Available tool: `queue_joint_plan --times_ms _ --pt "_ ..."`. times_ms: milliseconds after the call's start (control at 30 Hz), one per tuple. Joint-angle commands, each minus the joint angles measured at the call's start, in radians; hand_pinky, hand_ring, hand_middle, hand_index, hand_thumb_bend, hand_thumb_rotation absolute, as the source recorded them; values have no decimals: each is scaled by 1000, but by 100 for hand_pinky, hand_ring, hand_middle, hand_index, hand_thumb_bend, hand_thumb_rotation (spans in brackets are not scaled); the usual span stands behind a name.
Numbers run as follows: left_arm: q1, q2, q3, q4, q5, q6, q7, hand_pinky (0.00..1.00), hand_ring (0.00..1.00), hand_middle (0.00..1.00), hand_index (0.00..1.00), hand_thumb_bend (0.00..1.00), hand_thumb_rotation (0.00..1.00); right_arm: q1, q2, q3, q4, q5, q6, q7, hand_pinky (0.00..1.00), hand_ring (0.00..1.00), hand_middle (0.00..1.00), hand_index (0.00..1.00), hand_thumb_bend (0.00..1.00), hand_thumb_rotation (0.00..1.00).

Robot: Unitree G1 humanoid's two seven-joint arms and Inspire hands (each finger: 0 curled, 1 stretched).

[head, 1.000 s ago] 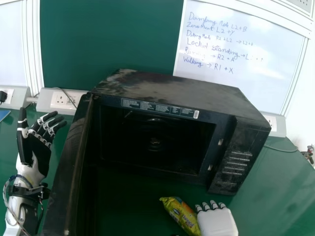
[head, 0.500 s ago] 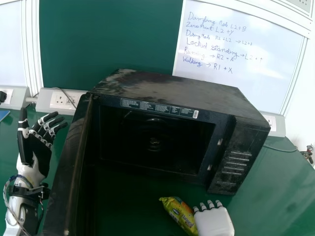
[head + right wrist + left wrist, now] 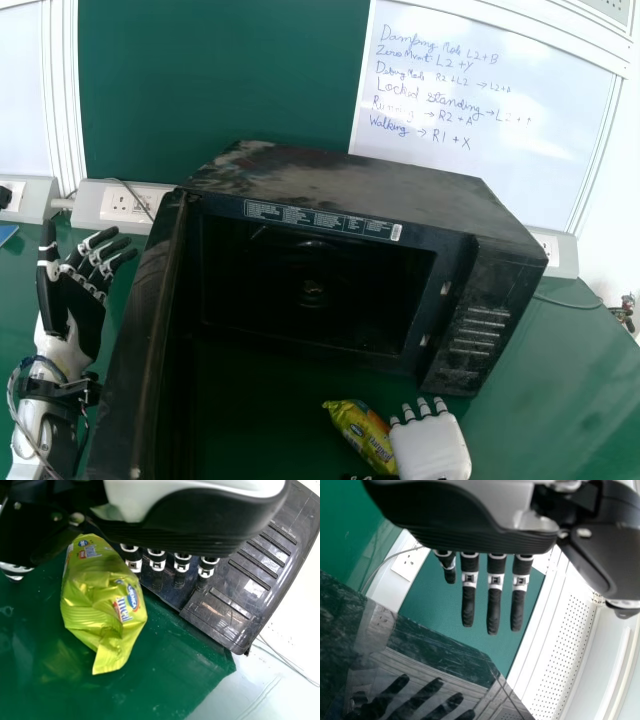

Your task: Put biscuit inside oven

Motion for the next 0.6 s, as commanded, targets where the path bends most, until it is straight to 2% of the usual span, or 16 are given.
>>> queue_joint_plan --times_ms 0,167,567 --pt "1 1 -3 -13 -9 8 0 73 68 65 65 87 47 -11 -1 7 40 -11 8 -18 100 99 100 87 100 52" --pt "3 5 -6 -15 1 4 -4 72 68 66 66 85 48 -41 -24 13 78 -7 10 -63 98 97 98 85 100 52" --pt "-1 3 -6 -38 -8 27 8 70 66 64 63 87 47 -119 -83 52 153 -30 6 -55 100 97 97 84 100 50"
